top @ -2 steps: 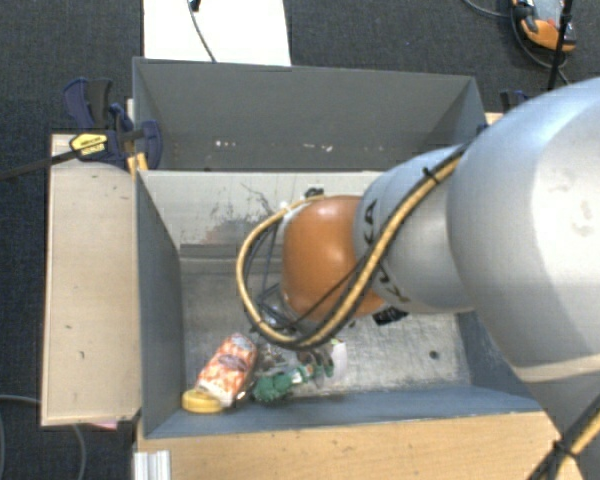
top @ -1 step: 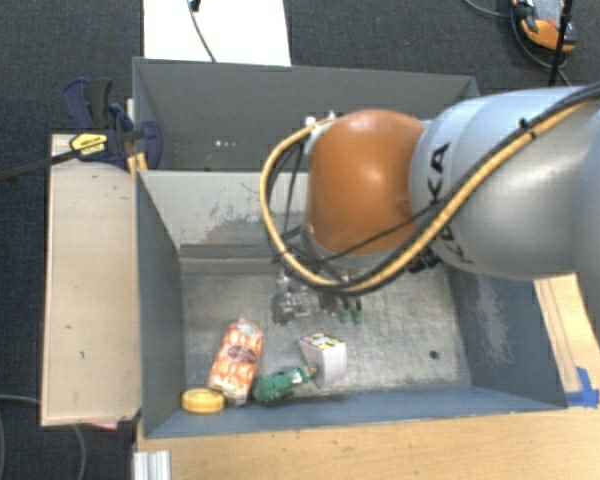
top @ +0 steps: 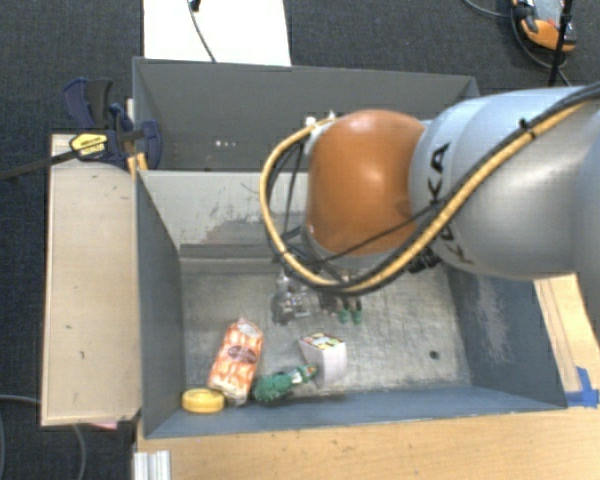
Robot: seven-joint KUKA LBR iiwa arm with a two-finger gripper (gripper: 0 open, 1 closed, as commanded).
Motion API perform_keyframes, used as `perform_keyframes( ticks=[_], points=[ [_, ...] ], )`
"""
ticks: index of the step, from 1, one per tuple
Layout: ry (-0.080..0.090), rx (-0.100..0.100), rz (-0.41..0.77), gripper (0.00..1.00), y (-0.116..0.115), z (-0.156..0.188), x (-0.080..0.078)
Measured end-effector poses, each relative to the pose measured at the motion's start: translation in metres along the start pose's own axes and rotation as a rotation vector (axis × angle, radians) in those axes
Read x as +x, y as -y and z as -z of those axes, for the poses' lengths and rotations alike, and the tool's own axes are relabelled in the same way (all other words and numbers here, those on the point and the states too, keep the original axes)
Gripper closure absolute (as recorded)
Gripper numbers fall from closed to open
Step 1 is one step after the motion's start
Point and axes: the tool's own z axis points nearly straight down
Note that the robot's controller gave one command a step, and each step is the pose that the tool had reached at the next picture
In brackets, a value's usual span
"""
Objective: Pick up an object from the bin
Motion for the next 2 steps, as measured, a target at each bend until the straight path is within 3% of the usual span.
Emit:
perform_keyframes(
  ticks=[1,2],
  points=[
    [-0.003,0.001,-0.095,0.0,0.0024,-0.043,0.0009],
    [-0.001,0.0,-0.095,0.0,0.0022,-0.0421,0.0003]
  ],
)
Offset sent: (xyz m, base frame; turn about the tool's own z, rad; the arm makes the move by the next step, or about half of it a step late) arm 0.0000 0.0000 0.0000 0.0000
